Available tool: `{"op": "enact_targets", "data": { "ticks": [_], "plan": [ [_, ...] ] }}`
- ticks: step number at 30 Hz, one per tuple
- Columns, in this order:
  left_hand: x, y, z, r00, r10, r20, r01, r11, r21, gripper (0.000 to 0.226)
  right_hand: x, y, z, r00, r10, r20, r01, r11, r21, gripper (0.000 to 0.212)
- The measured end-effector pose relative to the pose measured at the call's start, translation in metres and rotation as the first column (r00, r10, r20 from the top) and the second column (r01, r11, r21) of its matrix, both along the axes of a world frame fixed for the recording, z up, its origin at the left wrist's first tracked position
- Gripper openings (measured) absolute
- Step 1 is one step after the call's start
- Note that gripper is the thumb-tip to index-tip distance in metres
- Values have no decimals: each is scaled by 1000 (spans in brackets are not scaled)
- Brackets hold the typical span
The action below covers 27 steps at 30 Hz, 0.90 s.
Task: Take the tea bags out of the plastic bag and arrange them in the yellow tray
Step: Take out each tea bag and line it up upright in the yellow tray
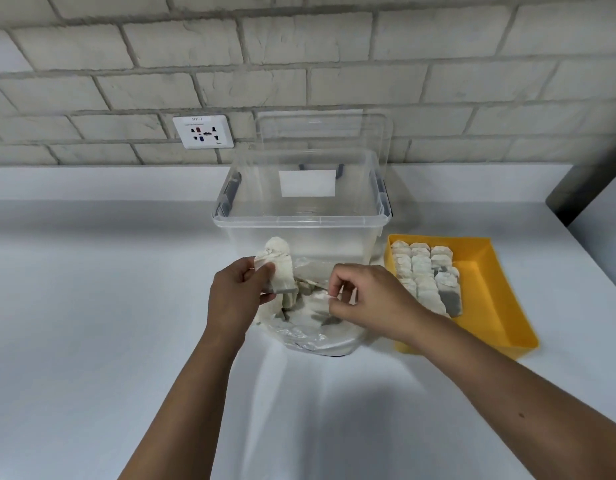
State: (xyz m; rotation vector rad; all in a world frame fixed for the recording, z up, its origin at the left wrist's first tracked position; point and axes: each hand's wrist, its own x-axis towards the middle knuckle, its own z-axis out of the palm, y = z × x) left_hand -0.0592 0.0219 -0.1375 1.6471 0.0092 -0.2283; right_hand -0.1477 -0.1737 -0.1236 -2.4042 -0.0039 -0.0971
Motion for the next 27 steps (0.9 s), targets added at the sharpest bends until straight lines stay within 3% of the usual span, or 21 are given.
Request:
{"op": "enact_targets", "data": {
  "ticks": [5, 9, 13, 18, 23, 27],
  "plan": [
    [-31, -37, 14, 963, -264, -50, 263, 965, -14, 10, -33, -30, 39, 996, 71, -45, -57, 964, 261, 12],
    [-56, -63, 17, 889, -423, -178, 402, 904, -143, 12, -47, -52, 40, 996, -84, -8, 82, 932, 352, 10],
    [-70, -82, 18, 853, -452, -260, 393, 885, -249, 16, -60, -62, 33, 966, -260, -1, 242, 900, 362, 15],
    [-80, -104, 19, 852, -458, -252, 412, 885, -216, 15, -73, -75, 27, 934, -355, -33, 344, 871, 351, 9],
    [-89, -126, 17, 848, -471, -243, 434, 880, -192, 11, -84, -86, 17, 900, -402, -166, 426, 738, 523, 13],
    [-89, -139, 12, 827, -469, -311, 406, 880, -248, 19, -91, -103, 11, 874, -451, -183, 470, 686, 556, 14]
  ]
}}
